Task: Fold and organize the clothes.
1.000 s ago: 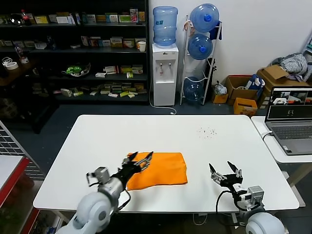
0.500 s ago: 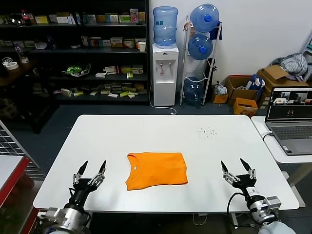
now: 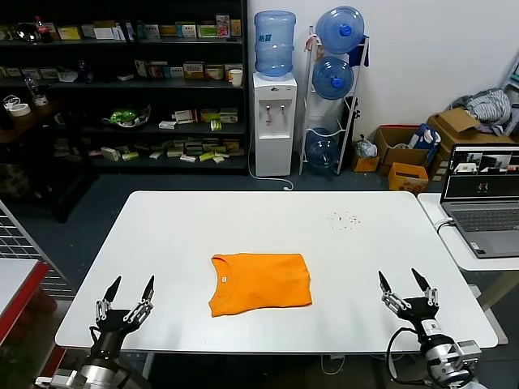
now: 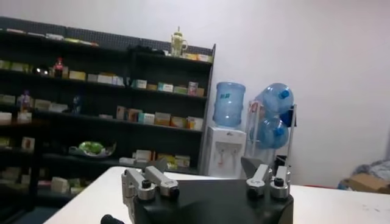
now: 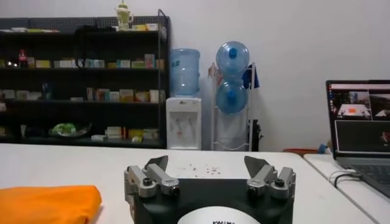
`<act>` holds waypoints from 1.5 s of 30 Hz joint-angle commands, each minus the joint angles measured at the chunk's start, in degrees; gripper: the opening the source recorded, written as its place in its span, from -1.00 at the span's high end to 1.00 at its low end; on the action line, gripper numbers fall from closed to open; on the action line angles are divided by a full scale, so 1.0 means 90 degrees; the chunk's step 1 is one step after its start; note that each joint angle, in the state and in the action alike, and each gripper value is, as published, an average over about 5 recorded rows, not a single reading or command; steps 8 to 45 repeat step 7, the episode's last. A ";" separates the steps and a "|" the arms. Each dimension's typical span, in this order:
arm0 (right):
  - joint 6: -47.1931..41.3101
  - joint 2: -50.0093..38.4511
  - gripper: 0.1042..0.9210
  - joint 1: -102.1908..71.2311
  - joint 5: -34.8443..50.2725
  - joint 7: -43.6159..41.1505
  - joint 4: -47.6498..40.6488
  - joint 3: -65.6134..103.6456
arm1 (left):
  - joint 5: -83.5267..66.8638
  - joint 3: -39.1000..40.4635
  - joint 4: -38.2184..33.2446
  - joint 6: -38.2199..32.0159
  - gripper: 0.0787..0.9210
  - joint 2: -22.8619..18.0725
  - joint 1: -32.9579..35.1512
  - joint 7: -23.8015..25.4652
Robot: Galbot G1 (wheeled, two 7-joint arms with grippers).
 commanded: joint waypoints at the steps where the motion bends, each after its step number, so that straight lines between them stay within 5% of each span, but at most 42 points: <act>1: 0.0195 0.0084 -0.76 -0.0079 0.0014 -0.0087 -0.0072 0.0132 | 0.0118 -0.0248 0.0023 -0.0266 -0.77 -0.0071 0.0214 0.0118; 45: 0.0189 0.0089 -0.76 -0.0069 0.0006 -0.0074 -0.0073 0.0121 | 0.0123 -0.0229 0.0018 -0.0264 -0.77 -0.0083 0.0190 0.0110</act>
